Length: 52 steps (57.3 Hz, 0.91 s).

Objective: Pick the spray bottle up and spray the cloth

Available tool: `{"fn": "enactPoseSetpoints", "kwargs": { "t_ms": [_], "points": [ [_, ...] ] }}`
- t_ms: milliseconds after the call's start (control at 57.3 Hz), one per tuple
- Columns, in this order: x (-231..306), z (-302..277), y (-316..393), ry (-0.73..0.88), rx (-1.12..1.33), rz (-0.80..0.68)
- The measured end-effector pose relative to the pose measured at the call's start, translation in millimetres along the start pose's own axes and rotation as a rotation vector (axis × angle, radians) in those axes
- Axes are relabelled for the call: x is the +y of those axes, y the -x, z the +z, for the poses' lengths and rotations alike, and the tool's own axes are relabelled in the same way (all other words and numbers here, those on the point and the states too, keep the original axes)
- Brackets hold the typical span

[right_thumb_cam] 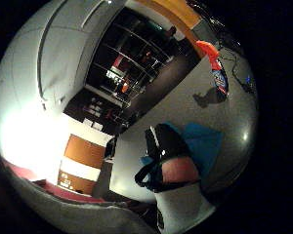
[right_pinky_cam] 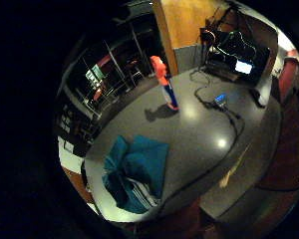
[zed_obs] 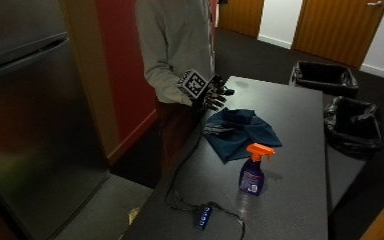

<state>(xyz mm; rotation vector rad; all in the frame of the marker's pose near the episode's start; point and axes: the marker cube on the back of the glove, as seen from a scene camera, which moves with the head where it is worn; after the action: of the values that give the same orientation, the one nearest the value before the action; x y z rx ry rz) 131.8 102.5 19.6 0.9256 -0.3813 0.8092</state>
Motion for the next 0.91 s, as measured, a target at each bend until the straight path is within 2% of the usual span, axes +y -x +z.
{"fn": "enactPoseSetpoints", "kwargs": {
  "t_ms": [35, 175, 401, 489, 558, 611, 681, 768, 908],
  "points": [
    [16, 12, 2, -0.007, 0.010, 0.017],
    [1, 20, -14, -0.015, -0.004, 0.046],
    [-28, 38, -37, -0.215, -0.050, 0.169],
    [-28, 43, -49, -0.111, -0.093, 0.148],
    [-34, 49, -58, -0.107, -0.146, 0.184],
    [-39, 58, -64, -0.187, -0.170, 0.210],
    [-53, 71, -76, -0.363, -0.181, 0.156],
    [-44, 84, -78, -0.236, -0.253, 0.304],
    [-54, 106, -88, -0.241, -0.303, 0.387]
  ]
}}
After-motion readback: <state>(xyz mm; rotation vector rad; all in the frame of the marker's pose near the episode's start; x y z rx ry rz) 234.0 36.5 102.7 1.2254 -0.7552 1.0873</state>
